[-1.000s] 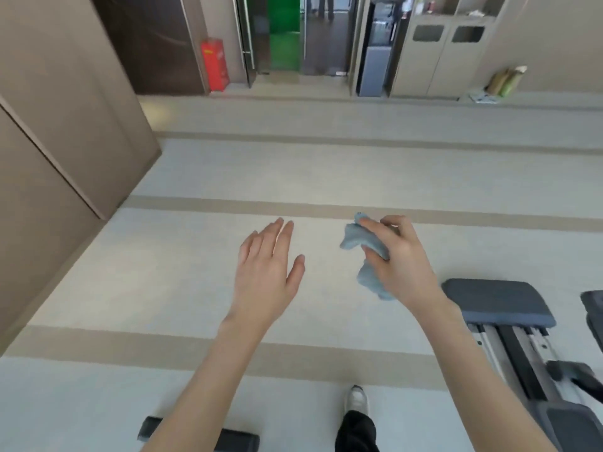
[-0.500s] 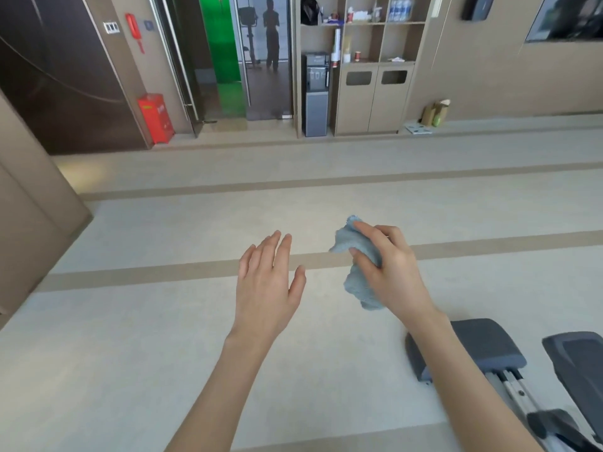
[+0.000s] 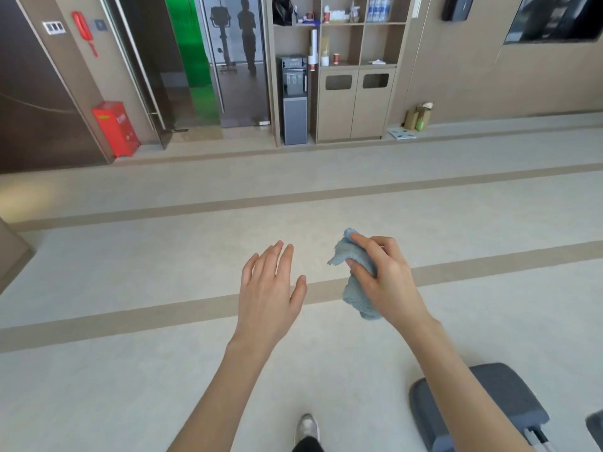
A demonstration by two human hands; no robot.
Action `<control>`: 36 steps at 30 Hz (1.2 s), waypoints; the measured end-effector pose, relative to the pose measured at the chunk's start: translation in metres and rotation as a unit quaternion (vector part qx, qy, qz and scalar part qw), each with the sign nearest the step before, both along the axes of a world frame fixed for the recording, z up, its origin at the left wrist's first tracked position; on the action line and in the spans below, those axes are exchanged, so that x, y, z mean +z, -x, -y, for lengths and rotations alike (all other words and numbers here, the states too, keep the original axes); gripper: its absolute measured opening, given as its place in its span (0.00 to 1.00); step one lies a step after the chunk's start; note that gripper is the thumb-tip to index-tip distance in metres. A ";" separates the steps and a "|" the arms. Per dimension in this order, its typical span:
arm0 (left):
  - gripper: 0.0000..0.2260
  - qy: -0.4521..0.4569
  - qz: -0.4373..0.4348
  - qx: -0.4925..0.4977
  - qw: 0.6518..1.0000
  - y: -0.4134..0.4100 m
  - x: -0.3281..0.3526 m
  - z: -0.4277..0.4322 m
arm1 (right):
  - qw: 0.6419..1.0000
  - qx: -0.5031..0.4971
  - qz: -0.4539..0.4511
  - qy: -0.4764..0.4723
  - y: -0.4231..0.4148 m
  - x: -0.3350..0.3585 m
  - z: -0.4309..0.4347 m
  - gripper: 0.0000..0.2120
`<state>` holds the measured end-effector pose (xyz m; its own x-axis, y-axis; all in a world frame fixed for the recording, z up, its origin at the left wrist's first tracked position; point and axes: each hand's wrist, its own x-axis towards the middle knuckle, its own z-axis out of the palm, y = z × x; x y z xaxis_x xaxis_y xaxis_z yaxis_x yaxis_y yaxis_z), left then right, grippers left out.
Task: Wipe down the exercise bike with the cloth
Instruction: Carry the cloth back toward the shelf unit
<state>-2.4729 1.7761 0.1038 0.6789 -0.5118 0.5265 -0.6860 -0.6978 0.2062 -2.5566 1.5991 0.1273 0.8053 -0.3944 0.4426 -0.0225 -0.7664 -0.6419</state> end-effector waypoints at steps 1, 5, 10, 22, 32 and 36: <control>0.21 0.001 0.001 -0.001 1.000 -0.024 0.002 0.013 | 1.000 -0.003 -0.002 0.002 -0.024 0.002 0.012 0.19; 0.21 0.007 0.008 -0.003 1.000 -0.116 0.016 0.062 | 1.000 -0.015 -0.006 0.003 -0.115 0.015 0.062 0.19; 0.20 -0.019 0.014 -0.019 1.000 -0.215 0.027 0.119 | 0.999 -0.037 -0.003 -0.001 -0.206 0.025 0.117 0.19; 0.21 -0.028 0.009 -0.039 0.999 -0.453 0.015 0.274 | 0.998 -0.062 0.007 -0.013 -0.434 0.009 0.270 0.19; 0.22 -0.018 0.006 -0.037 0.999 -0.672 0.044 0.428 | 0.998 -0.054 0.008 -0.007 -0.655 0.030 0.419 0.20; 0.21 -0.018 0.002 -0.042 0.999 -0.743 0.040 0.478 | 0.998 -0.059 0.002 -0.007 -0.726 0.029 0.471 0.19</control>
